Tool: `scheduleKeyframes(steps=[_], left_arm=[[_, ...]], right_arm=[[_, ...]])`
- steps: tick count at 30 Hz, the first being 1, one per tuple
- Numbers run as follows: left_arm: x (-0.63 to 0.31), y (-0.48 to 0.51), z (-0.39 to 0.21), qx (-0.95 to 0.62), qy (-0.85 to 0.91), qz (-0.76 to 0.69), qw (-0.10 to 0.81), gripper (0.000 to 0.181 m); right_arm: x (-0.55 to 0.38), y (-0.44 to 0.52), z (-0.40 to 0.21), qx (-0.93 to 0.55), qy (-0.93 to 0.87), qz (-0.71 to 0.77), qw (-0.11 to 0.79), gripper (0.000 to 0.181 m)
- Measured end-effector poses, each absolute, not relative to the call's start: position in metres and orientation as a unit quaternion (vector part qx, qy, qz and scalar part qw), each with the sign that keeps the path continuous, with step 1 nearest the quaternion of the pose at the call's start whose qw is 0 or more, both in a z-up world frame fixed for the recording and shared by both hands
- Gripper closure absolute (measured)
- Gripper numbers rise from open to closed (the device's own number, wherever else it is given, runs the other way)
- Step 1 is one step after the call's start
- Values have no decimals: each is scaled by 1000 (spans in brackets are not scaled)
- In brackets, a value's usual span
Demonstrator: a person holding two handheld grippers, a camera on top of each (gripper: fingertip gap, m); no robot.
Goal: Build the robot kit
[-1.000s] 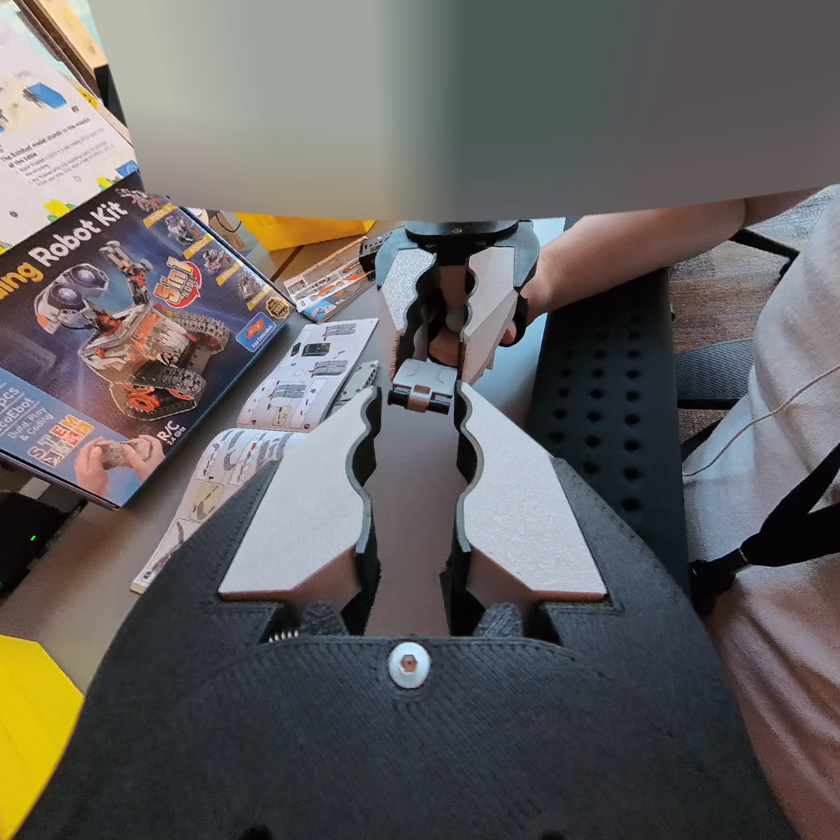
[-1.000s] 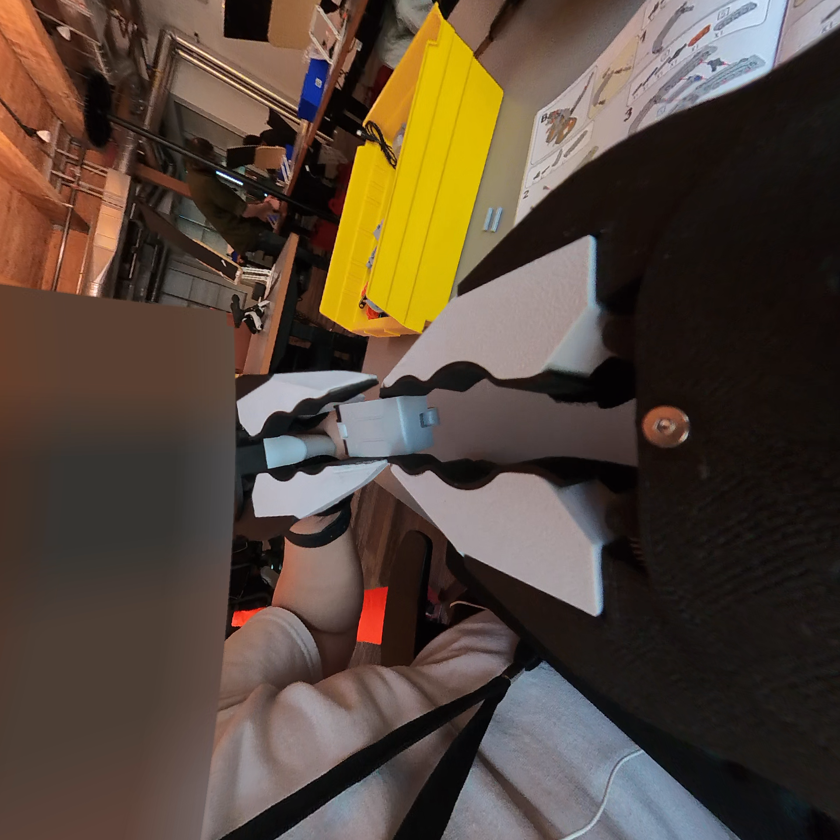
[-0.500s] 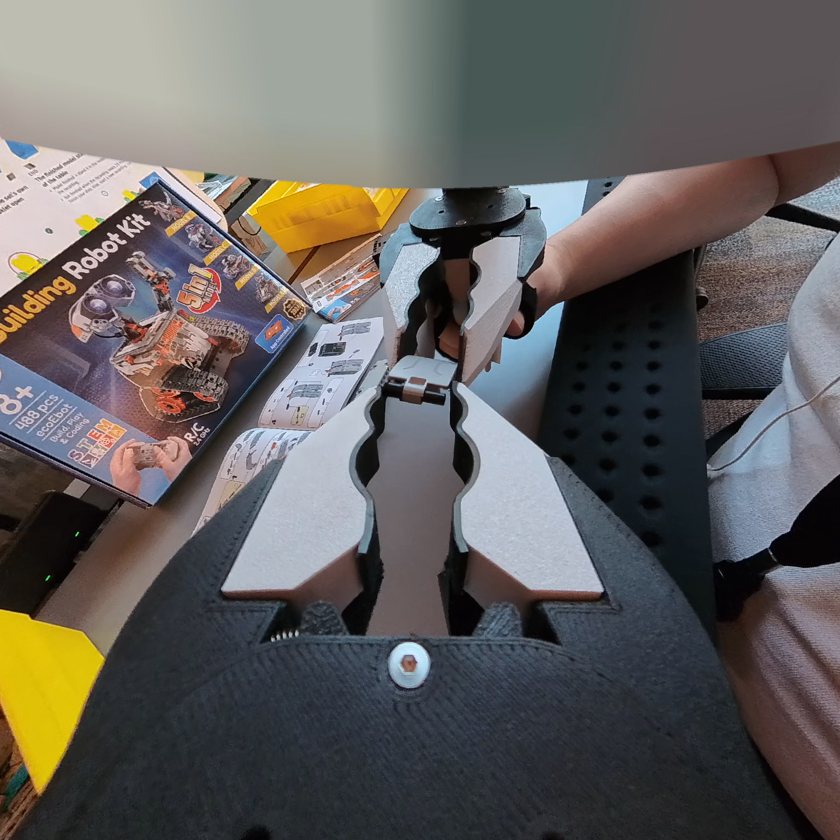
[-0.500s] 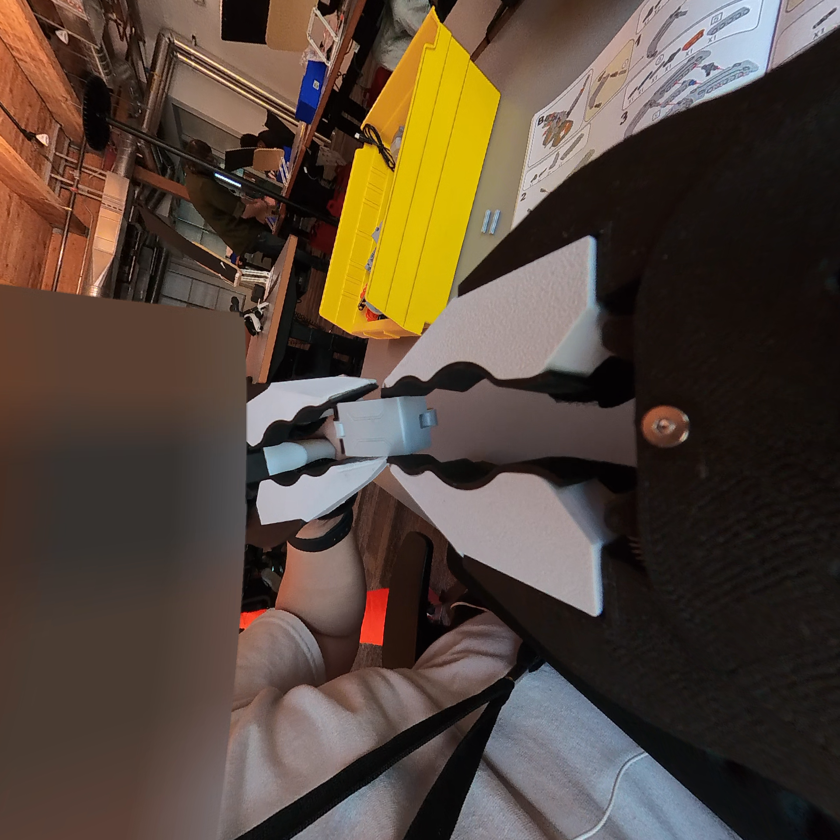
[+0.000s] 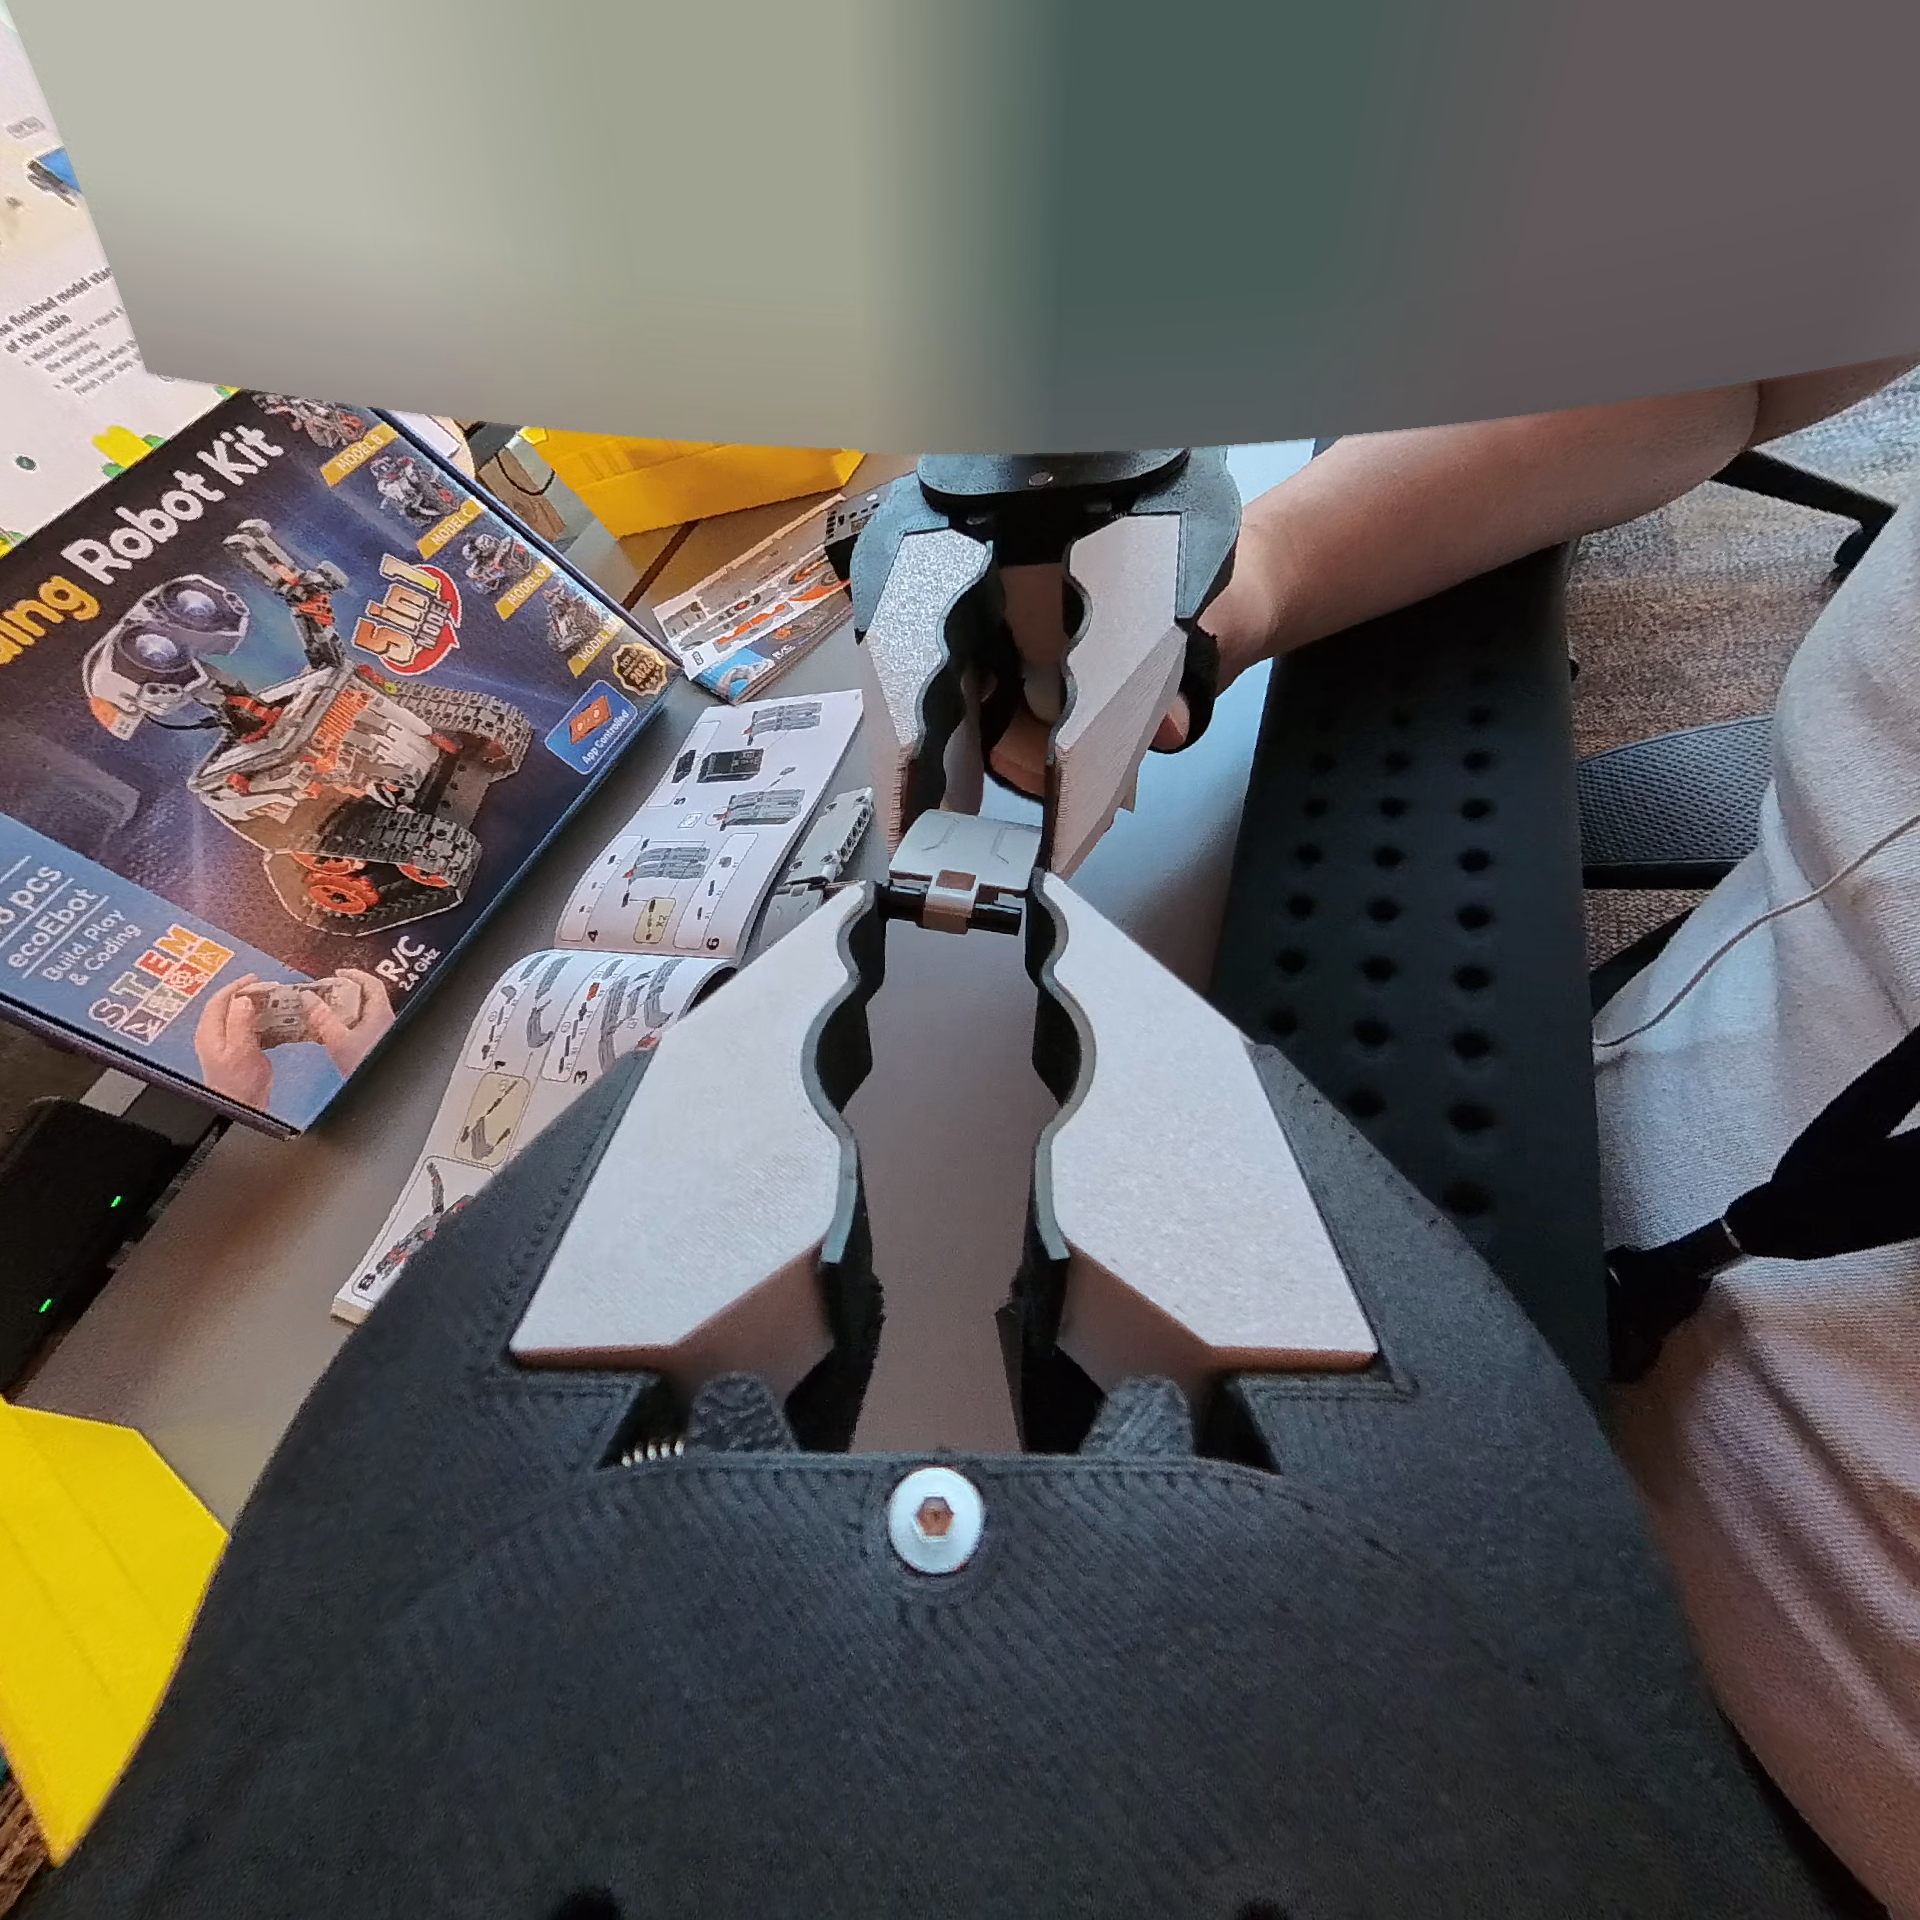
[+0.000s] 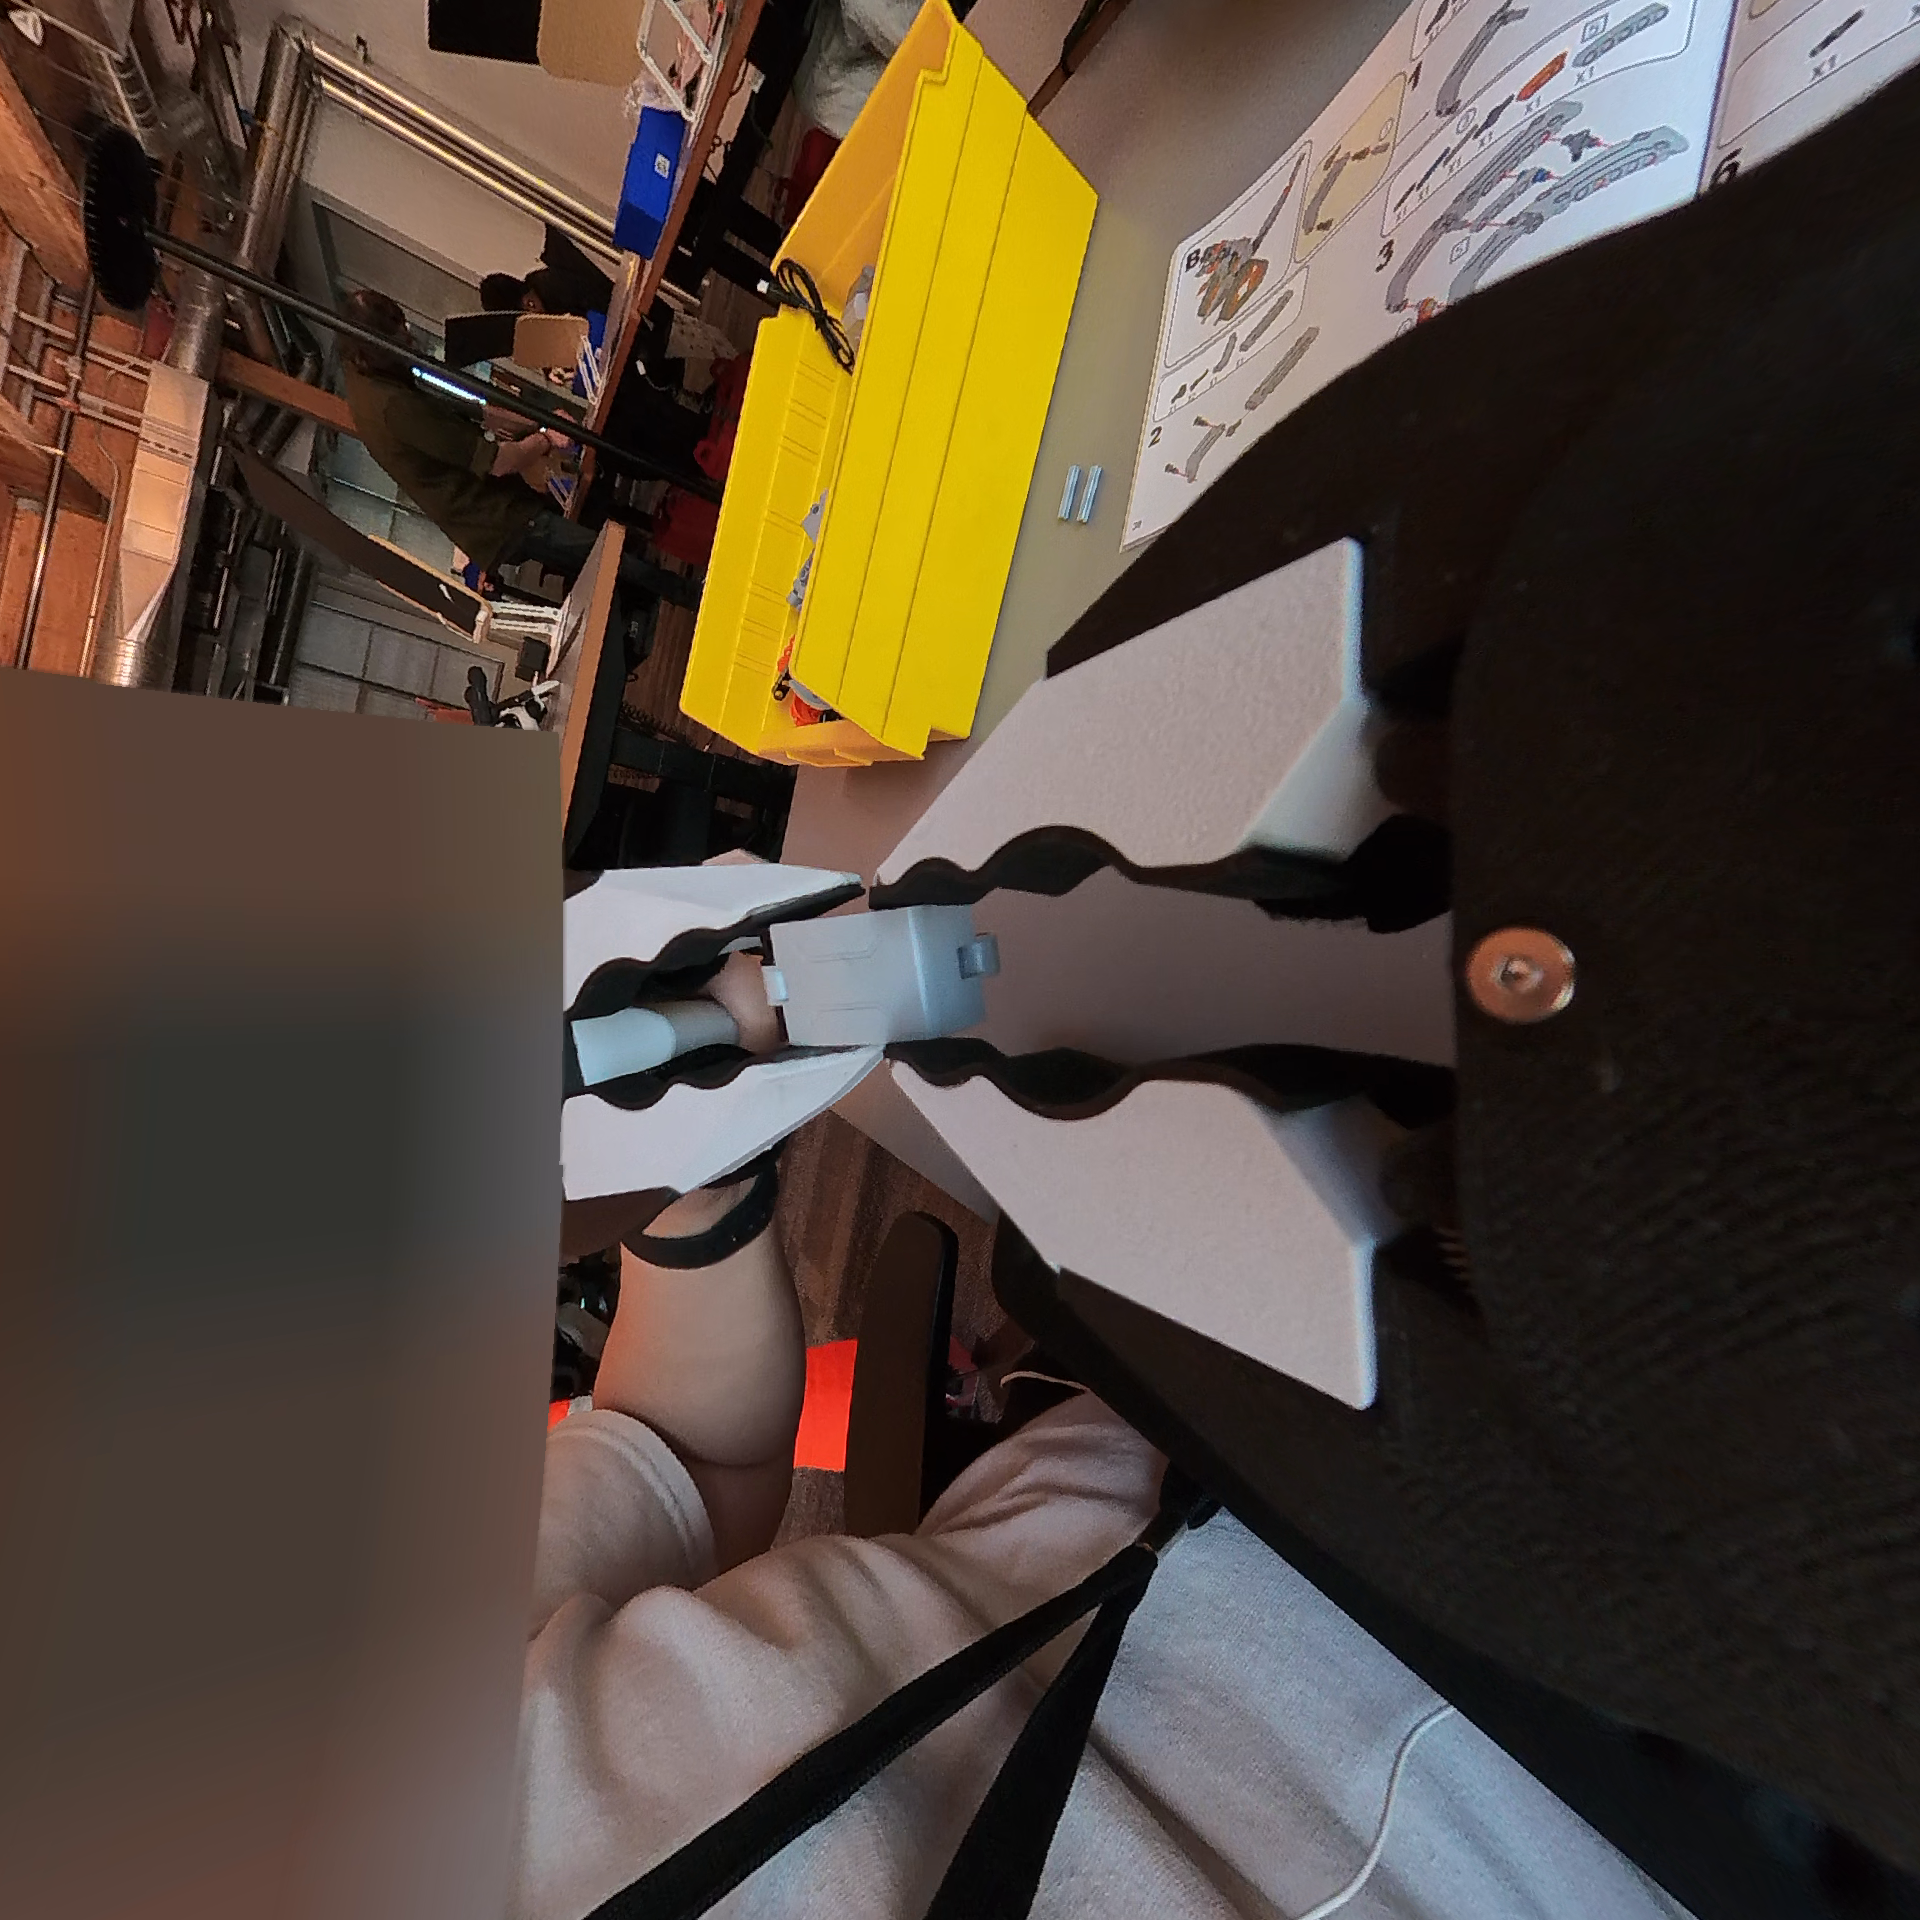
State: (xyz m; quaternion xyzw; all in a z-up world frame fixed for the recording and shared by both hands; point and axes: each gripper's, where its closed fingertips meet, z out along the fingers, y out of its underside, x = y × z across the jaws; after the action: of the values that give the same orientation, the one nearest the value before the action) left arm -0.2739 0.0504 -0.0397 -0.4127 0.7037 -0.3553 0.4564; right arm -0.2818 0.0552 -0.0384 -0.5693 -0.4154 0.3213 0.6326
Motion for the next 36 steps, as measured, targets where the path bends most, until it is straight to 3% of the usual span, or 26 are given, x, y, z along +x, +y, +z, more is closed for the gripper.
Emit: scheduleKeyframes(steps=[29, 36], left_arm=[[-272, 71, -73, -484, 667, -368, 431, 155], [-274, 74, -85, -507, 649, -377, 424, 148]], right_arm=[[-277, 73, -71, -652, -400, 293, 573, 156], [-280, 74, -85, -664, -419, 280, 552, 156]])
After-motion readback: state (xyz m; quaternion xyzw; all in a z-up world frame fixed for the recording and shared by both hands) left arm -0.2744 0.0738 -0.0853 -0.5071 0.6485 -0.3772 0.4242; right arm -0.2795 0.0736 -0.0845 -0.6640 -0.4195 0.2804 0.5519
